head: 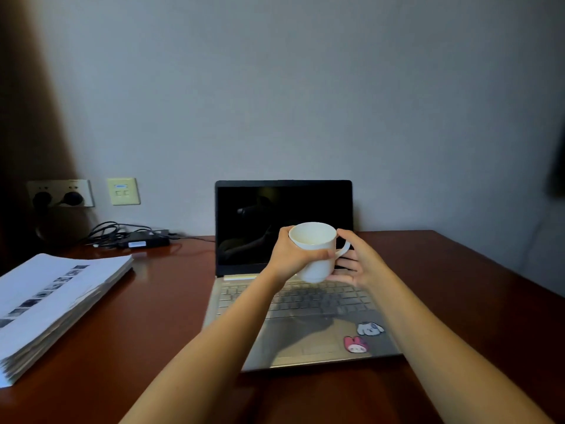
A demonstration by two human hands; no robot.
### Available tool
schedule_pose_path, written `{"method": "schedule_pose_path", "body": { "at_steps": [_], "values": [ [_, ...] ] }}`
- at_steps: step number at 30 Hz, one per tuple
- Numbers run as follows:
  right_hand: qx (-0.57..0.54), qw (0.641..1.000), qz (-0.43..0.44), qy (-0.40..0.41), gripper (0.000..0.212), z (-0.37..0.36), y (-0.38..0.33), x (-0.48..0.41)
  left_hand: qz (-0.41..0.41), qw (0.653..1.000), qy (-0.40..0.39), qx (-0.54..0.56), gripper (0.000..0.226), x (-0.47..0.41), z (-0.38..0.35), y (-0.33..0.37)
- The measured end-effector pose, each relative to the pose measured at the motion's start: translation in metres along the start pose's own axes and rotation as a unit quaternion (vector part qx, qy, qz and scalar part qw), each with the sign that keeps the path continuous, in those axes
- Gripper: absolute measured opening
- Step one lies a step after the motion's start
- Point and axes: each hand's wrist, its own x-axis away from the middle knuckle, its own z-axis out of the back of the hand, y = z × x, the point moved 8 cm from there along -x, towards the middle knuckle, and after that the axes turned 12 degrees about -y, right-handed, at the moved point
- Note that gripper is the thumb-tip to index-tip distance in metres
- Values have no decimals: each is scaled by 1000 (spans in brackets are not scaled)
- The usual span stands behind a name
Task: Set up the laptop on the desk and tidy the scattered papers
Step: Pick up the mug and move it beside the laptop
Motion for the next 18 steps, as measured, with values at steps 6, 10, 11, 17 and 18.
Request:
{"method": "schedule_pose_path", "body": {
  "at_steps": [6,10,11,17,18],
  "values": [
    [-21,997,37,58,59,62,-15,10,-7,999,-25,27,61,-28,-60,9],
    [-42,994,54,89,59,99,-26,11,-4,998,-44,38,63,-50,-94,12],
    [-45,993,55,95,59,107,-29,11,-1,998,-48,42,64,-55,-102,12],
    [-59,989,54,124,61,152,-41,-7,14,997,-72,37,76,-93,-138,5],
    [-62,988,54,127,61,158,-42,-13,16,996,-75,35,76,-102,-143,3]
  ]
}}
